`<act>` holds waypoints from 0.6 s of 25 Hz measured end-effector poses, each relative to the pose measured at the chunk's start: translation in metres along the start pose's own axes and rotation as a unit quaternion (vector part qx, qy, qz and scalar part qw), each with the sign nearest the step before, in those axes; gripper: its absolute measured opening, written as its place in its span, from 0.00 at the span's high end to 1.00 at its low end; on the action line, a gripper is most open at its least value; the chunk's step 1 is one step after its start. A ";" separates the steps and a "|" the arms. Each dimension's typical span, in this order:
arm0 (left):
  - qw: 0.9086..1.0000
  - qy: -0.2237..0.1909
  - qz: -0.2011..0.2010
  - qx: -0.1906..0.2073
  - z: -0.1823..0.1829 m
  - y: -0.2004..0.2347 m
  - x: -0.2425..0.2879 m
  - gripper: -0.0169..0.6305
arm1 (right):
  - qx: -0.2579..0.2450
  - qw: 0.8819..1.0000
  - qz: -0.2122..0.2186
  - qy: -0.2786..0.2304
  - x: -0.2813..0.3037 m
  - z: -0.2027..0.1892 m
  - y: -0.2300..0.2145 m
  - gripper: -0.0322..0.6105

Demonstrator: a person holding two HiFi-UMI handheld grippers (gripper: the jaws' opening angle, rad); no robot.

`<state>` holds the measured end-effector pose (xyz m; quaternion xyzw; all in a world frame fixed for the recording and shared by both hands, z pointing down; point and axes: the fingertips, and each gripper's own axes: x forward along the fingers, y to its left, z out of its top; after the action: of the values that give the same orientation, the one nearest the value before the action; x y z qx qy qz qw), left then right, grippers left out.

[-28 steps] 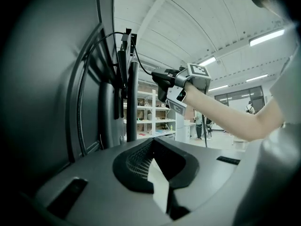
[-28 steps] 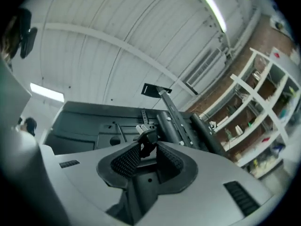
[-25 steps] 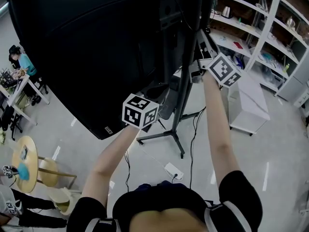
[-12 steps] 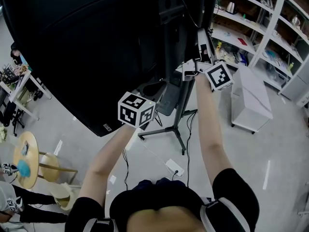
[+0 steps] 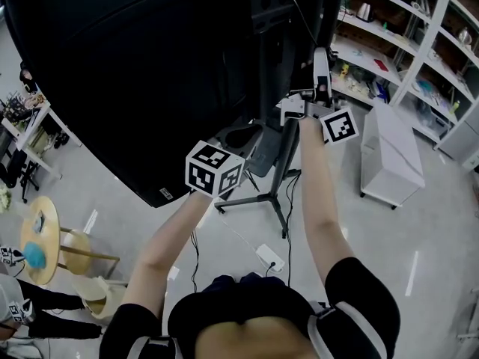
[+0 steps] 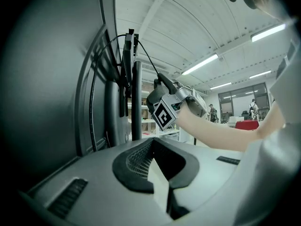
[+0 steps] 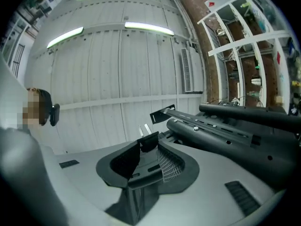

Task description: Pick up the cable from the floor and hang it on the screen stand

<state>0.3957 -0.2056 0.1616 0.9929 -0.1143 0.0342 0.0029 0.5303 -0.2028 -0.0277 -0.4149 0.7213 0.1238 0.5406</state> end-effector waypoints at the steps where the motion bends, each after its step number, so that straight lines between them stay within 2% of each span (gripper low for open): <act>1: 1.000 0.000 0.002 0.001 0.000 0.000 0.000 0.96 | 0.015 1.000 0.004 -0.009 -0.002 0.000 -0.003 0.77; 5: 1.000 0.002 0.007 0.004 -0.002 0.001 -0.001 0.96 | 0.073 0.996 -0.012 -0.057 -0.020 0.003 -0.027 0.77; 7: 1.000 0.006 0.011 0.005 -0.004 0.004 -0.003 0.96 | 0.086 0.993 -0.030 -0.075 -0.032 0.005 -0.041 0.77; 11: 1.000 0.010 0.020 0.002 -0.010 0.010 -0.007 0.96 | 0.078 0.992 -0.064 -0.079 -0.057 0.004 -0.060 0.77; 15: 1.000 0.009 0.022 0.001 -0.010 0.009 -0.009 0.96 | 0.072 0.992 -0.085 -0.065 -0.076 -0.001 -0.060 0.77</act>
<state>0.3841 -0.2123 0.1710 0.9898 -0.1358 0.0432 0.0023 0.5795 -0.2052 0.0562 -0.4259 0.6540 0.0523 0.6231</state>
